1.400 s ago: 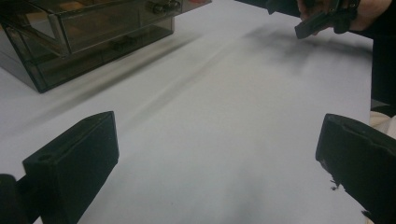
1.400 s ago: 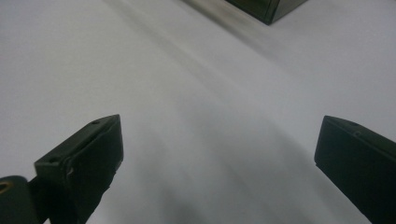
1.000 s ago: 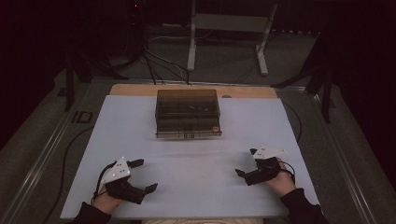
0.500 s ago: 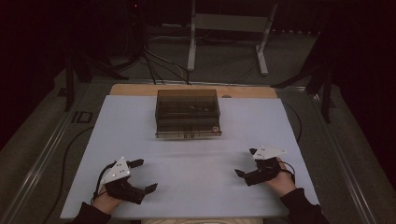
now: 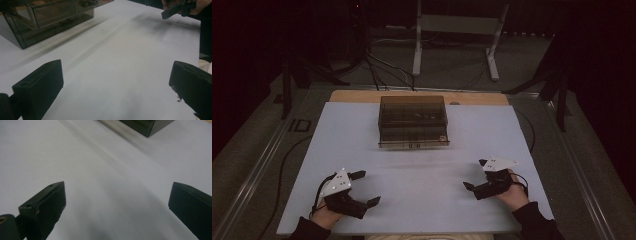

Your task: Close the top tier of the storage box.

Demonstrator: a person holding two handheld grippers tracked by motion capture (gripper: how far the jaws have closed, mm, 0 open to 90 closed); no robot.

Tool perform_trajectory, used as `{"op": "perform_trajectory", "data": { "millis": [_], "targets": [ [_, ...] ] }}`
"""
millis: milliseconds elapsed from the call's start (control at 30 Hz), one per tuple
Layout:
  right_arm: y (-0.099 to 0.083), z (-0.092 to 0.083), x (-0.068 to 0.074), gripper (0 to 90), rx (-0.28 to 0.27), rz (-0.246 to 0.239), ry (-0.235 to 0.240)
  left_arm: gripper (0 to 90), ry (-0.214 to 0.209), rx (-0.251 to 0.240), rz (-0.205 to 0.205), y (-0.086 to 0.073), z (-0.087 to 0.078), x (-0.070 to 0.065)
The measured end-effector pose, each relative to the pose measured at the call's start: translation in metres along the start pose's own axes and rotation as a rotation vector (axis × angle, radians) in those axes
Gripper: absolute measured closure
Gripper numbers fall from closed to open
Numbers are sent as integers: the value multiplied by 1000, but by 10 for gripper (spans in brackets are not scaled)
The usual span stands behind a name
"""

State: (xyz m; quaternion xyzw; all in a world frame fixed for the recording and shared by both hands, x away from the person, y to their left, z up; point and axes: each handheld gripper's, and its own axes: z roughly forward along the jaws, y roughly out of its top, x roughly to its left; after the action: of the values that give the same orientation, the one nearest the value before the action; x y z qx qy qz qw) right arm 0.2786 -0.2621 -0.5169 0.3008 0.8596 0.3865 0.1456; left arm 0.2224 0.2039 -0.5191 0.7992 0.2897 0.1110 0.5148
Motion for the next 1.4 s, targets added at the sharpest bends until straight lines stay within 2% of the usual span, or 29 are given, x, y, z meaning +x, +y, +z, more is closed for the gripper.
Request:
{"op": "perform_trajectory", "data": {
  "millis": [133, 233, 367, 600, 867, 1000, 1267, 1400],
  "targets": [
    [2, -4, 1, 16, -9, 0, -3, 0, 0, 4, -2, 0, 1, 0],
    [6, -8, 1, 17, -24, 17, 12, 0, 4, 4, -2, 0, 1, 0],
    [11, -12, 3, 17, -27, 3, -7, 0, 3, 4, -2, 0, 1, 0],
    [20, -21, 3, 46, -50, 22, -13, 0, 4, 3, -2, 0, 1, 0],
    [32, -28, 7, 40, -81, 1, -43, 0, 6, 3, -3, 0, 1, 0],
    [40, -32, 9, 32, -110, 7, -57, 0, 6, 4, -1, 0, 1, 0],
    [55, -34, 14, 32, -119, -23, -54, 0, 6, 5, -3, 0, 1, 0],
    [65, -30, 16, 33, -120, -31, -81, 0, 5, 4, -1, 0, 1, 0]
  ]
}}
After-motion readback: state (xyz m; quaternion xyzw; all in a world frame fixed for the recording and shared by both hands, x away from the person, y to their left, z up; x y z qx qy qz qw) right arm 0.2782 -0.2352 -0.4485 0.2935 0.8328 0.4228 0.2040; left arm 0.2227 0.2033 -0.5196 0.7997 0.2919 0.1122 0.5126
